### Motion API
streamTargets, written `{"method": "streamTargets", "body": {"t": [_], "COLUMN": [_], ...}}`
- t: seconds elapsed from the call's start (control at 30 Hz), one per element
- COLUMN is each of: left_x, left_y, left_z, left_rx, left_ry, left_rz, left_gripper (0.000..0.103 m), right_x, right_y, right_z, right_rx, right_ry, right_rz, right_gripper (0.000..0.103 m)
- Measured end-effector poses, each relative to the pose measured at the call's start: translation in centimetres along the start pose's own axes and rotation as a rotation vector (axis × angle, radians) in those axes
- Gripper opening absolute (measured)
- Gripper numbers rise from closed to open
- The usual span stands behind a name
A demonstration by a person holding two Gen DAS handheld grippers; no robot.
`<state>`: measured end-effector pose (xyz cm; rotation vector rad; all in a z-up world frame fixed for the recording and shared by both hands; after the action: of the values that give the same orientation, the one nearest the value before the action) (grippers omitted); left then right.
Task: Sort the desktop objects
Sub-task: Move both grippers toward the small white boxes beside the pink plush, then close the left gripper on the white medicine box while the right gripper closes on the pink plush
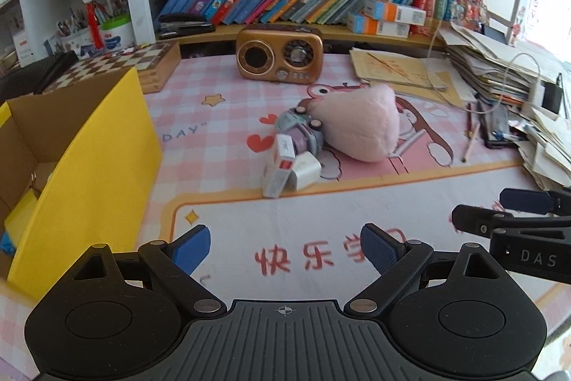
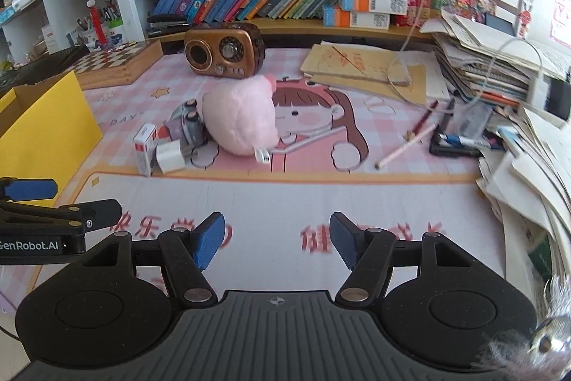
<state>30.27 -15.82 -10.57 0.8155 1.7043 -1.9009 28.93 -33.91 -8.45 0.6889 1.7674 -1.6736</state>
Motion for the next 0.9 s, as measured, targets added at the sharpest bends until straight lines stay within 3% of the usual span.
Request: {"method": "streamTargets", "body": {"t": [0.27, 0.43, 0.5, 0.77, 0.9], "left_x": [-2.7, -3.6, -3.8, -4.2, -4.2], "left_y": [1.9, 4.2, 4.9, 7.1, 7.5], "left_z": [-0.3, 0.0, 0.1, 0.0, -0.7], "left_rx": [-0.052, -0.077, -0.078, -0.080, -0.085], "left_ry": [-0.018, 0.001, -0.005, -0.014, -0.046], "left_rz": [0.053, 0.049, 0.049, 0.038, 0.033], "left_gripper": [0.091, 0.072, 0.058, 0.034, 0.032], "right_x": [-2.5, -3.7, -4.1, -5.3, -6.0], "right_y": [2.4, 3.8, 4.2, 6.2, 7.4], "right_z": [0.5, 1.3, 1.5, 0.4, -0.5], "right_rx": [-0.015, -0.004, -0.004, -0.048, -0.079], "right_ry": [-0.018, -0.010, -0.011, -0.045, -0.072], "right_rz": [0.023, 0.031, 0.033, 0.031, 0.029], "right_gripper": [0.064, 0.064, 0.064, 0.064, 0.067]}}
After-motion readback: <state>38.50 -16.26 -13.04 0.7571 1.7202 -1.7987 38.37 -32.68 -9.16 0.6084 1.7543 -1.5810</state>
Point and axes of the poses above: each gripper's, at about its wrist camera, not at the fingertips, and y roughly the way its jaws point, z to its right, x to its underside, the point moved 10 cm from there along y, roughly the way its jaws point, and after that the axes turned 4 degrees about -y, right-handed, at the moved point
